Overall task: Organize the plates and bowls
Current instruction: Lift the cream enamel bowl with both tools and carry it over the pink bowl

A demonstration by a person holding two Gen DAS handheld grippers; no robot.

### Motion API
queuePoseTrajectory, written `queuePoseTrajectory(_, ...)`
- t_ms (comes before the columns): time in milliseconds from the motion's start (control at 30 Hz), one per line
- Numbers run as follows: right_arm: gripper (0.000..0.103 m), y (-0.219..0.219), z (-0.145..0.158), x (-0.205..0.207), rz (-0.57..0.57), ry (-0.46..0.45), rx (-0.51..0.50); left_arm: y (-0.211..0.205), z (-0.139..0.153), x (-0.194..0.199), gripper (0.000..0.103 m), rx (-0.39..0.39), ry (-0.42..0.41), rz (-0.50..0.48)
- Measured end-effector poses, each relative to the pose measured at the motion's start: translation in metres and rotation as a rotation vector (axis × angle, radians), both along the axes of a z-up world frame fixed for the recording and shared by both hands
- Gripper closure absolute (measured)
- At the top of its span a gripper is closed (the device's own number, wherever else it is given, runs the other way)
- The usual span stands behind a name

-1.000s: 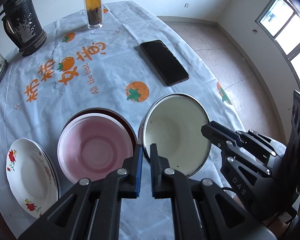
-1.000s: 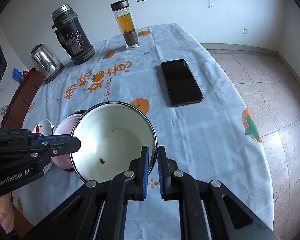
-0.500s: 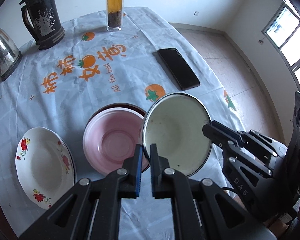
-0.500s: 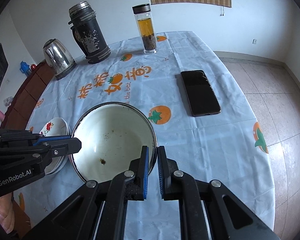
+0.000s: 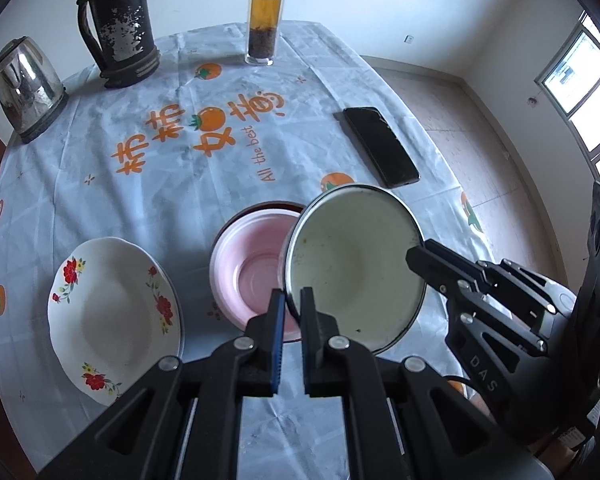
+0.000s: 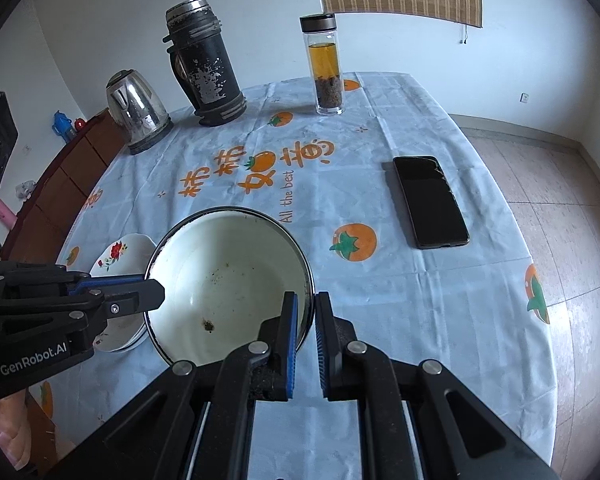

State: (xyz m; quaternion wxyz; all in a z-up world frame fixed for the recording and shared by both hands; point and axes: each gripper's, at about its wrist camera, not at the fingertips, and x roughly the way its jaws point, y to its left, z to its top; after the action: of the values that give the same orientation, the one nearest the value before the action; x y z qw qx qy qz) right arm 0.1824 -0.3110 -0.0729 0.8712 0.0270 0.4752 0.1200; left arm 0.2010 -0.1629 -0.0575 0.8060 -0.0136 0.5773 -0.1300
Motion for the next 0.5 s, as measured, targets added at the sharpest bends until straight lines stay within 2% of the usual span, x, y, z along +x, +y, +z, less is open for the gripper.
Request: queuePoseTrajectory(500,0.093,0.026,0.001,0.005,0.043,-0.002,-0.005,0.026,-0.006,-0.001,0.099,-0.006,0.016,0.046)
